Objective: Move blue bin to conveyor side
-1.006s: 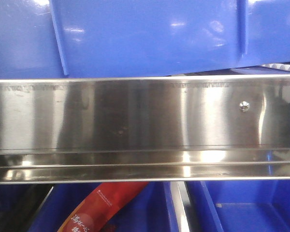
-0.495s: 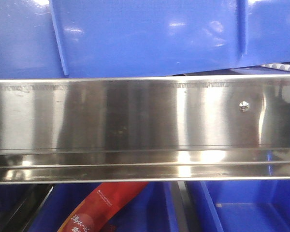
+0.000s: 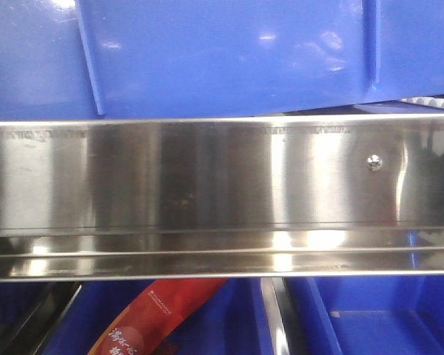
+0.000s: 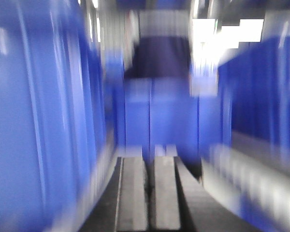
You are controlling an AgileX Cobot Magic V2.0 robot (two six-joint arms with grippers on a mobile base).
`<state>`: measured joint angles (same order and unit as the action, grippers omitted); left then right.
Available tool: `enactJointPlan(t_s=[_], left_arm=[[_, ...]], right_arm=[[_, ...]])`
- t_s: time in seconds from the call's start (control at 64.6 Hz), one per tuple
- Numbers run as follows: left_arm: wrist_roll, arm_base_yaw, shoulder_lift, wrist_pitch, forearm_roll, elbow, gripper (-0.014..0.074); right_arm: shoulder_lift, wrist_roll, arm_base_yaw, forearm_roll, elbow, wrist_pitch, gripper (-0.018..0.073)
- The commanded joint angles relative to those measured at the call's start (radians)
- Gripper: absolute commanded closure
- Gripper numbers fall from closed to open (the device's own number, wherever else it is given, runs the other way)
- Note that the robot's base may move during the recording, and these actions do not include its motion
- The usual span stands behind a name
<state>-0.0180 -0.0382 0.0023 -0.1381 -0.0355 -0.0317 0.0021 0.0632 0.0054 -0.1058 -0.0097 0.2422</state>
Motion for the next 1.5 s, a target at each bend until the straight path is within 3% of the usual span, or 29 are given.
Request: enactJointPlan(t_s=[0.0,0.155,0.279,0.433,0.604,0.774,1.022,1.161,1.269,1.378,1.486], left_arm=[[0.003,0.004,-0.002,-0.050,-0.020,-0.097,0.0585],[0.003,0.004,-0.002,0.016,0.073,-0.282,0.0585],[0.003,0.004,0.103,0.218,0.077,-0.474,0.0585],[0.003,0.004,0.323,0.442,0.074,-0.756,0.0585],[0.003,0.004,0.556,0.624,0.074,-0.988,0.0585],[0.003,0.004,0.737,0.877,0.074,-1.169,0.0585],[0.003,0.004,0.868,0.866,0.044,-1.204,0.0585],[0.013,0.004,0.952,0.847,0.005,-1.218,0.0585],[0.074,0.004,1.038,0.857,-0.007,-1.268,0.0587],[0.108,0.004,1.108,0.855,-0.007,-1.321,0.0587],[0.126,0.004,1.164,0.857,-0.007,-1.361,0.0587]], right_arm=[[-0.002,0.007,-0.002,-0.002,-0.066,0.167,0.0648],[-0.002,0.007,-0.002,-0.002,-0.330,-0.096,0.0648],[0.067,0.007,-0.002,-0.002,-0.583,-0.372,0.0648],[0.324,0.007,-0.002,-0.002,-0.890,-0.718,0.0648],[0.623,0.007,-0.002,-0.002,-1.153,-0.994,0.0648],[0.880,0.007,-0.002,-0.002,-1.404,-1.275,0.0648],[1.079,0.007,-0.002,-0.006,-1.514,-1.258,0.0648],[1.157,0.041,0.004,-0.080,-1.517,-1.229,0.0648],[1.221,0.071,0.062,-0.084,-1.550,-1.229,0.0646],[1.305,0.071,0.147,-0.009,-1.637,-1.266,0.0641],[1.408,0.071,0.181,0.018,-1.748,-1.328,0.0641]])
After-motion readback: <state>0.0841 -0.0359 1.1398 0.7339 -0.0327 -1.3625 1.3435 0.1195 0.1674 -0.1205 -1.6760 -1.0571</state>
